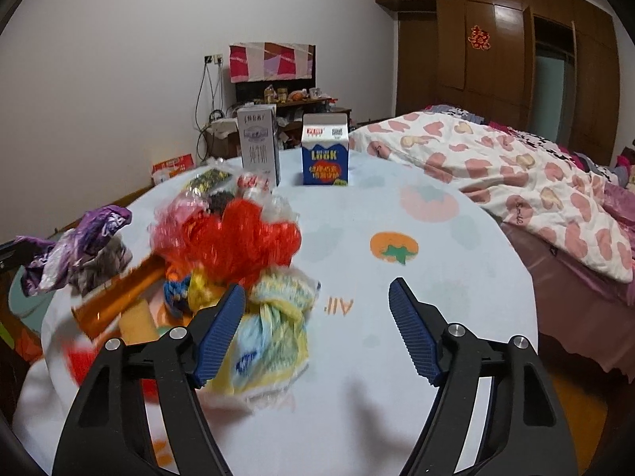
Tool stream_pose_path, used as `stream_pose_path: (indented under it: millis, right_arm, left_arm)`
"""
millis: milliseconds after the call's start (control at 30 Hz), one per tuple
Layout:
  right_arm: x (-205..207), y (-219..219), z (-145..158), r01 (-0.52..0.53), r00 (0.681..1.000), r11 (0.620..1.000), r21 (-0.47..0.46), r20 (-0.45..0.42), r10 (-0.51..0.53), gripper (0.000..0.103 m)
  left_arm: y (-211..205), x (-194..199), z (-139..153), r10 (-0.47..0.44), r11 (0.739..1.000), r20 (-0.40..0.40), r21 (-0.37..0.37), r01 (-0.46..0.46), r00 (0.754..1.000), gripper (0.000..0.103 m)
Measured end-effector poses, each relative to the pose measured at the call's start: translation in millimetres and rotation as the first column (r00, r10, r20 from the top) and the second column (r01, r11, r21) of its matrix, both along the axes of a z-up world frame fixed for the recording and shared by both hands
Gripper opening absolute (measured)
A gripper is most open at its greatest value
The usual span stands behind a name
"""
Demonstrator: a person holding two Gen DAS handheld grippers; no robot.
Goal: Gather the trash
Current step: 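Grasp the purple wrapper with the left tool while the right tool grasps the red plastic bag, then carry the purple wrapper and red bag over the blue bin with both tools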
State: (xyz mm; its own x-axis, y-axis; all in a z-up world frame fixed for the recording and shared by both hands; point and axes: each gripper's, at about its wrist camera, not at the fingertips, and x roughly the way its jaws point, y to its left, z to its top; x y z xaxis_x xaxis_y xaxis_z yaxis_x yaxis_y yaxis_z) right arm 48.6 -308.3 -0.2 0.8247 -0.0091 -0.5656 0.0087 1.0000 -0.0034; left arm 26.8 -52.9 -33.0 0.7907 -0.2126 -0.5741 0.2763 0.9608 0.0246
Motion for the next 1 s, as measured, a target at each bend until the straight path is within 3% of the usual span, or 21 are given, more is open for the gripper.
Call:
stream_pose_path:
  millis: [300, 367, 433, 500, 800, 1000]
  right_arm:
    - [33.9, 19.8, 6.9, -0.052, 0.999, 0.997, 0.049, -0.003, 0.052, 0.072]
    - [44.1, 23.8, 4.1, -0.075, 0.997, 0.995, 0.058, -0.023, 0.077, 0.060]
    - [53.6, 26.0, 0.4, -0.098, 0.993, 0.992, 0.076, -0.054, 0.102, 0.025]
    - [57.1, 29.1, -0.9, -0.125, 0.989, 0.988, 0.096, -0.065, 0.132, 0.008]
    - [36.7, 59.1, 34.6, -0.195, 0.980, 0.980, 0.030, 0.039, 0.194, 0.004]
    - [41.0, 93.9, 48.3, -0.260, 0.964, 0.966, 0.004, 0.063, 0.259, 0.004]
  left_arm:
    - [24.8, 15.8, 7.4, 0.094, 0.996, 0.029, 0.004, -0.094, 0.995, 0.006]
    - [29.9, 17.1, 8.9, 0.106, 0.994, 0.032, 0.001, -0.106, 0.994, 0.006]
    - [32.9, 17.8, 10.5, 0.112, 0.994, 0.034, 0.000, -0.112, 0.993, 0.006]
    - [36.1, 17.2, 12.1, 0.118, 0.993, 0.036, -0.001, -0.118, 0.992, 0.006]
    - [63.4, 12.6, 20.1, 0.179, 0.984, 0.057, 0.000, -0.179, 0.982, 0.006]
    - [87.5, 11.8, 21.6, 0.240, 0.971, 0.062, -0.005, -0.240, 0.969, 0.006]
